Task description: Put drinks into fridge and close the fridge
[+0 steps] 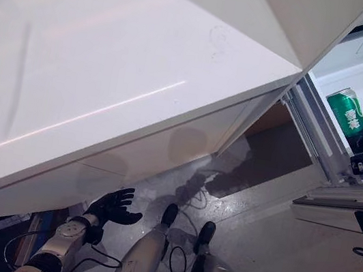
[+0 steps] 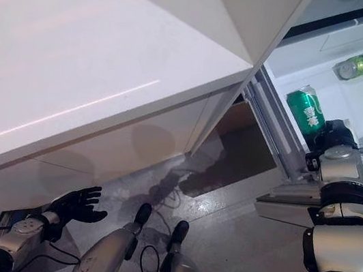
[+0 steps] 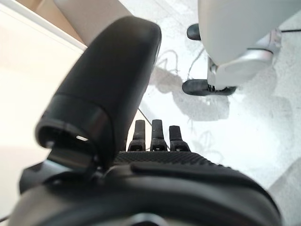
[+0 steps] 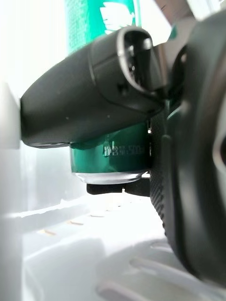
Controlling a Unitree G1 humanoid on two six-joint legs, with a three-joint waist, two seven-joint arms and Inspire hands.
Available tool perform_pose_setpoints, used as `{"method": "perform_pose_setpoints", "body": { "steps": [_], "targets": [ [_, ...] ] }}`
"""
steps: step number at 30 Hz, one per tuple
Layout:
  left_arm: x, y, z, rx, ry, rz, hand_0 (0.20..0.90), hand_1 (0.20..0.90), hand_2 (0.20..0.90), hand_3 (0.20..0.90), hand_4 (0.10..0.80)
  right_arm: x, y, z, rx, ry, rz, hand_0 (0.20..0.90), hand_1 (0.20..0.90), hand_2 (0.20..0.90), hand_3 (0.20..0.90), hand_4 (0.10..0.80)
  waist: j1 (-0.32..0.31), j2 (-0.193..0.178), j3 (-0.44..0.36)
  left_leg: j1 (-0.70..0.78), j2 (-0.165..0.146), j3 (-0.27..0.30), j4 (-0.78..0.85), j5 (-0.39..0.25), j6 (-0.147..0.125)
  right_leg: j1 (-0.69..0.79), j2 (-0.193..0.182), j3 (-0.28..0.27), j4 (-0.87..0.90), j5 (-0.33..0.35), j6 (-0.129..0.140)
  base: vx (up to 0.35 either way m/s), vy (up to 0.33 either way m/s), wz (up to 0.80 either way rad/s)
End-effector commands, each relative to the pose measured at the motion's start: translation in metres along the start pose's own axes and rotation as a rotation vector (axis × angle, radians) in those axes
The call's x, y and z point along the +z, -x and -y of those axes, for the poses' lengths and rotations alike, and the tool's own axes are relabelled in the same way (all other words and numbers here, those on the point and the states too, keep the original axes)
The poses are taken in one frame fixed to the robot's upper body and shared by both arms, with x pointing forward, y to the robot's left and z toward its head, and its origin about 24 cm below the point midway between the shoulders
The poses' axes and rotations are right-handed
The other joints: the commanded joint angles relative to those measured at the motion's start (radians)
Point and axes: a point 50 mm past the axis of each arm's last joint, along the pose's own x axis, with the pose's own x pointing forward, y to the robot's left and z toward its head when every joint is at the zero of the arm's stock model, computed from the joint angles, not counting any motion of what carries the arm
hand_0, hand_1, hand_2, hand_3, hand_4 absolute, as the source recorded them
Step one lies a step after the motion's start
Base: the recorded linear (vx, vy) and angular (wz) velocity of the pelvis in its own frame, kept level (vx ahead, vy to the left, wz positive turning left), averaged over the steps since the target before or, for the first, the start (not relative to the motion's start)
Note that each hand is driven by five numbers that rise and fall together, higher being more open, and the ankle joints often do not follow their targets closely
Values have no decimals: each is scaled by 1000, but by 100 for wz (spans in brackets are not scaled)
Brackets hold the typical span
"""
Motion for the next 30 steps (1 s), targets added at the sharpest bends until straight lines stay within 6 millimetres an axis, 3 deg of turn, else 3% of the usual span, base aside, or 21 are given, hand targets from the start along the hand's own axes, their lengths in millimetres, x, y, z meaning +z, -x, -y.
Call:
{"method": "perform_pose_setpoints", "body": {
  "steps": [1, 3, 5, 6, 7, 8, 21, 23, 27, 30],
  "targets": [
    [-8, 6, -1, 2, -12, 1, 900, 900, 900, 900, 800, 9, 8, 58, -154, 185, 23, 406, 406, 406, 324, 224, 6, 16, -36, -51, -23, 21, 100, -77, 20, -78, 34, -4, 169, -74, -17, -25, 7, -5],
    [-9, 6, 0, -3, -11, -5, 900, 900, 900, 900, 800, 9, 9, 59, -158, 218, 17, 476, 476, 476, 406, 306, 7, 17, -36, -52, -23, 21, 101, -77, 19, -80, 33, -4, 171, -74, -17, 0, 0, 0],
    [-12, 7, 2, -18, -22, -18, 900, 900, 900, 900, 800, 10, 9, 62, -173, 315, 3, 486, 486, 486, 417, 317, 8, 20, -35, -53, -22, 22, 101, -76, 18, -83, 31, -6, 174, -75, -17, 0, 0, 0],
    [-12, 7, 3, -24, -27, -21, 900, 900, 900, 900, 800, 10, 9, 63, -178, 347, -4, 552, 552, 552, 494, 394, 8, 21, -34, -53, -21, 22, 101, -75, 18, -84, 30, -7, 175, -75, -16, -30, 3, 0],
    [-13, 7, 3, -28, -27, -23, 900, 900, 900, 900, 800, 10, 9, 64, -178, 359, -11, 705, 705, 705, 672, 572, 9, 21, -34, -54, -21, 22, 100, -74, 17, -85, 30, -6, 175, -74, -16, 0, 0, 0],
    [-13, 6, 4, -29, -25, -24, 900, 900, 900, 900, 800, 11, 9, 64, -177, 360, -14, 900, 900, 900, 900, 800, 9, 22, -34, -54, -21, 22, 100, -73, 17, -85, 29, -6, 174, -74, -15, 0, 0, 0],
    [-24, 8, 8, -36, -26, -71, 900, 900, 900, 900, 800, 17, 11, 67, -192, 282, 45, 900, 900, 900, 900, 800, -1, 18, -59, -9, -13, 38, 57, -71, 10, -57, 28, -5, 147, -70, -10, -20, -1, 0],
    [-27, 10, 6, -28, -28, -85, 900, 900, 900, 900, 800, 23, 13, 70, -202, 253, 103, 900, 900, 900, 900, 800, -6, 10, -71, 9, -12, 41, 46, -73, 8, -41, 30, -3, 136, -70, -8, 0, 0, 0],
    [-38, 15, 3, 0, -17, -123, 900, 900, 900, 900, 800, 59, 34, 80, -289, 157, 347, 900, 900, 900, 900, 800, -36, -10, -106, 56, -6, 55, 16, -77, 4, -3, 34, 6, 113, -69, -1, 4, 19, -7],
    [-46, 19, 2, 10, -15, -146, 900, 900, 900, 900, 800, 70, 47, 87, -365, 54, 488, 900, 900, 900, 900, 800, -53, -21, -129, 79, -5, 62, 2, -83, 5, 15, 37, 18, 98, -69, 5, 21, 18, -16]
  ]
}}
